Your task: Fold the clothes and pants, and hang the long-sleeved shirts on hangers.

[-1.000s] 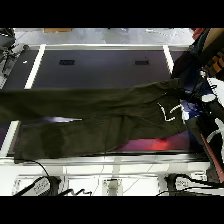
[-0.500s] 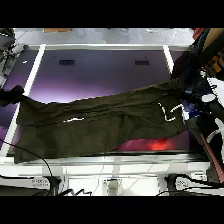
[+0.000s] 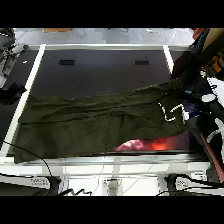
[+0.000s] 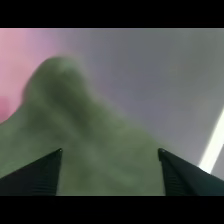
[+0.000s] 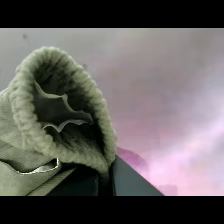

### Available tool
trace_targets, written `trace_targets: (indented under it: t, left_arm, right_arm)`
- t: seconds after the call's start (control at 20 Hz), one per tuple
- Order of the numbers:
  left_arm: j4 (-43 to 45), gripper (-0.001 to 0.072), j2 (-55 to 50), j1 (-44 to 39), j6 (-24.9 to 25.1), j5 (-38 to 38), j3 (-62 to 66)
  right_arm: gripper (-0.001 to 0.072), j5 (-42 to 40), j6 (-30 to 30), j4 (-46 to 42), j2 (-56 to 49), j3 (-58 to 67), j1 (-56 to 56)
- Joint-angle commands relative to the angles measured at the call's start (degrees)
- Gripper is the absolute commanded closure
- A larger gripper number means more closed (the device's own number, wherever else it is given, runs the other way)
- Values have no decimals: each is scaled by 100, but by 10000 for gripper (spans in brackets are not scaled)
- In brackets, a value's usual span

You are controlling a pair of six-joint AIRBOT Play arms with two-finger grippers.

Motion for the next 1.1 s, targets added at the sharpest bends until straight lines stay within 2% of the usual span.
trace_targets:
  t: [0.0,0.1,0.35,0.6,0.65,0.7,0.75,0.9,0.95,1.0,1.05]
  left_arm:
    - [1104,210,225,306,374,-1263,-96]
    - [1145,210,485,490,656,-1235,-385]
    - [1080,208,623,743,717,-654,-1432]
    - [796,197,531,800,774,214,-1849]
    - [804,154,455,800,798,234,-1849]
    - [835,64,358,809,817,247,-1849]
    - [844,36,264,822,817,284,-1849]
    - [811,35,13,841,938,492,-1849]
    - [713,86,-28,839,1115,590,-1849]
    - [570,208,-52,837,1248,732,-1849]
    - [417,290,-63,837,1287,885,-1849]
  right_arm:
    - [675,-588,2,-44,-122,2,37]
    - [675,-1014,66,146,-417,2,35]
    - [675,-1029,883,629,-1060,20,90]
    - [675,-398,1073,601,-1062,210,155]
    - [675,-264,1073,601,-1062,260,155]
    - [675,-125,1073,601,-1062,315,155]
    - [675,-13,1073,601,-1062,356,155]
    - [674,122,1073,601,-1058,400,155]
    - [674,120,1073,592,-1058,400,155]
    - [675,116,1071,586,-1058,400,155]
    - [675,120,1071,577,-1058,400,155]
